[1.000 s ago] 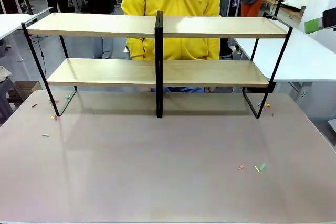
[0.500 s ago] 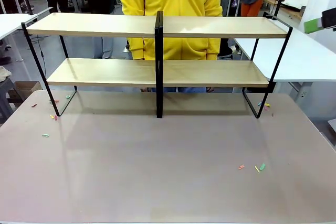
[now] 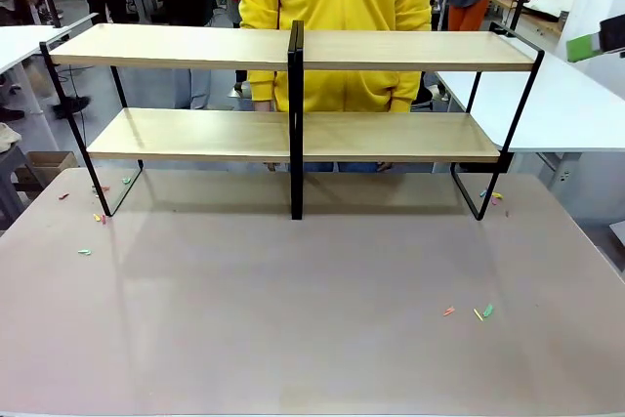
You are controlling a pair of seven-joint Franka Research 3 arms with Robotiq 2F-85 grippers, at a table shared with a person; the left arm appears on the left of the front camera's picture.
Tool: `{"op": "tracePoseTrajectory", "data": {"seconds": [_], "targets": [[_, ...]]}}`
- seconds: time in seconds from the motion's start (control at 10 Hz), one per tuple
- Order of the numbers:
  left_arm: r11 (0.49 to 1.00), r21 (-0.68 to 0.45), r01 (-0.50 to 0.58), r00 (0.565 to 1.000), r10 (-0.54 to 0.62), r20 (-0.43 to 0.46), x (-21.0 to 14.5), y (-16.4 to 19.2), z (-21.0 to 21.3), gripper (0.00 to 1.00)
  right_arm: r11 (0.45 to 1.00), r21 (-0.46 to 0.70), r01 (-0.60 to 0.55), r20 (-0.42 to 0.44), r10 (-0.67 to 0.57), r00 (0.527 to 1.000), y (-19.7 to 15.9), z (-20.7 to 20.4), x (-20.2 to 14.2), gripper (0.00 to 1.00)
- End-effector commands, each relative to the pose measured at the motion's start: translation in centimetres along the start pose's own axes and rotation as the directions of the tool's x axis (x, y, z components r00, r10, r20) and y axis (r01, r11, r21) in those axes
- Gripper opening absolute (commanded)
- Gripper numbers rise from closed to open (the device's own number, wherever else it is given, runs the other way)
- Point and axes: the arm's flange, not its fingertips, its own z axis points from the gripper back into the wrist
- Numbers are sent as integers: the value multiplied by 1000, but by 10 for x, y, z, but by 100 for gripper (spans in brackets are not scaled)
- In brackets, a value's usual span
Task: Clean the shelves.
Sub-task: Clean another randomly selected level of the Shelf with the Duster, then place the Duster on the table.
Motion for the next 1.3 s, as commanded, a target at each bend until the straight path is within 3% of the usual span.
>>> {"op": "tracePoseTrajectory", "data": {"seconds": [0.0, 0.9, 1.0, 1.1, 1.2], "targets": [[1000, 0, 14, 1000, -14, 16, -3, -3, 1, 13, 1000, 6, 3, 2, -3, 1000, -1, 0, 1, 100], [1000, -4, 1, 1000, -1, -2, 1, 1, -2, 13, 1000, 0, 0, 0, 0, 1000, 0, 0, 0, 100], [990, -134, -36, 968, 1, -252, -1, 7, -34, 13, 990, 109, 86, -169, -67, 983, -5, -31, -2, 100], [958, -274, -87, 896, -45, -442, -17, 16, -66, 13, 942, 223, 252, -351, -163, 922, -19, -65, -19, 100], [930, -344, -125, 820, -98, -564, -33, 21, -94, 13, 872, 296, 390, -461, -227, 858, -31, -91, -36, 100]]}}
